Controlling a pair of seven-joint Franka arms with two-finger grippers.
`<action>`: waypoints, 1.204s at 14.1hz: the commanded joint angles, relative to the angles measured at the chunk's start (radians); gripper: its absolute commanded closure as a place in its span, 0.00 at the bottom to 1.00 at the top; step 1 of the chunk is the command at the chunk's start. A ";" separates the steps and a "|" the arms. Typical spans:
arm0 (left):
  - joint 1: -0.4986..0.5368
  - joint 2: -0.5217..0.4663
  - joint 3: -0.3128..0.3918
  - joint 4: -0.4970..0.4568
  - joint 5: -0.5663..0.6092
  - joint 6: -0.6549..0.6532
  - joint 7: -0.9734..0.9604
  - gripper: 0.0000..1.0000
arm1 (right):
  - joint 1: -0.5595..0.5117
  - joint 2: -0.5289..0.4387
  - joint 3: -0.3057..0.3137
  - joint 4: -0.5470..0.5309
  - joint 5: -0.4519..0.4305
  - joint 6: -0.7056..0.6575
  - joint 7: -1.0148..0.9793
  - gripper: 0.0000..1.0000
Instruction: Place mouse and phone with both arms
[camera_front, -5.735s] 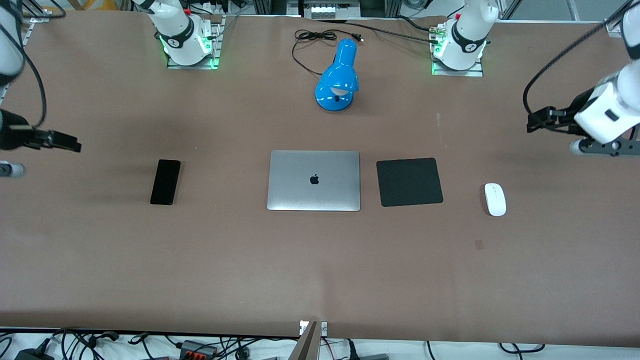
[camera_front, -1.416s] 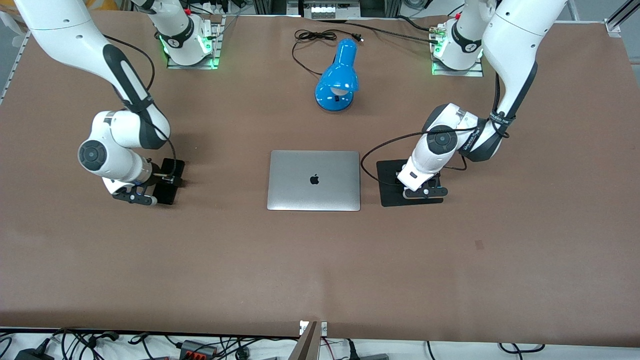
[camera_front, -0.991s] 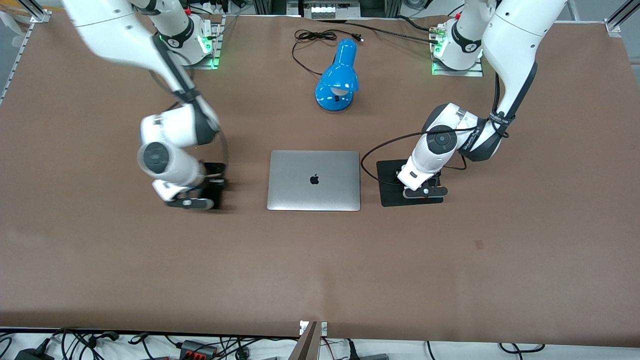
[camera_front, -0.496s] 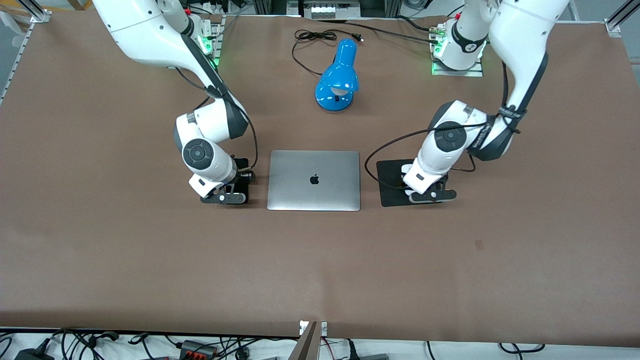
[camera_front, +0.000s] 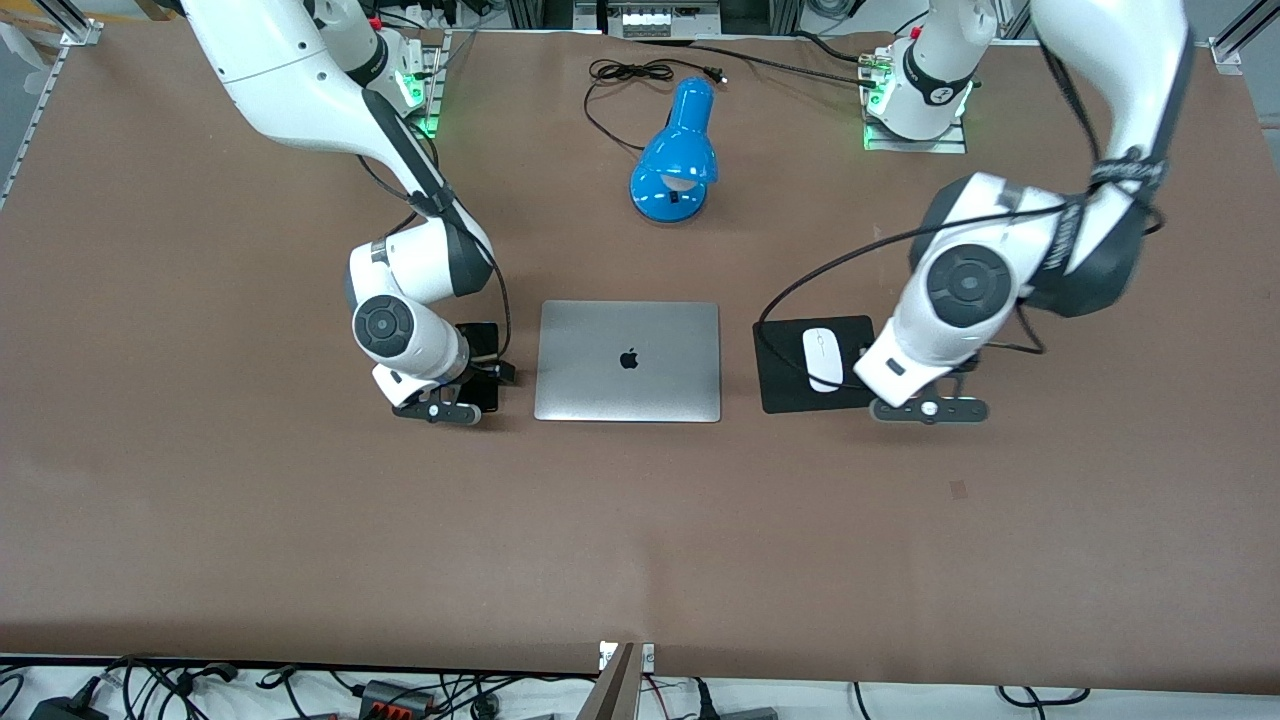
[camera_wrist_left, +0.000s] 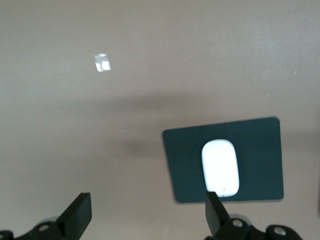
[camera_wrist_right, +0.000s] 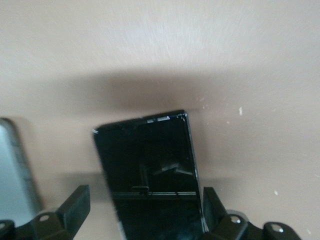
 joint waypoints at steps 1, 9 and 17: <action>0.025 0.016 -0.004 0.184 0.013 -0.187 0.181 0.00 | -0.016 -0.152 -0.018 0.078 0.009 -0.226 0.077 0.00; 0.178 -0.203 0.070 0.214 -0.269 -0.434 0.331 0.00 | -0.235 -0.463 -0.122 0.087 0.003 -0.506 -0.039 0.00; 0.056 -0.489 0.247 -0.162 -0.293 -0.096 0.330 0.00 | -0.349 -0.439 -0.219 0.338 0.007 -0.765 -0.404 0.00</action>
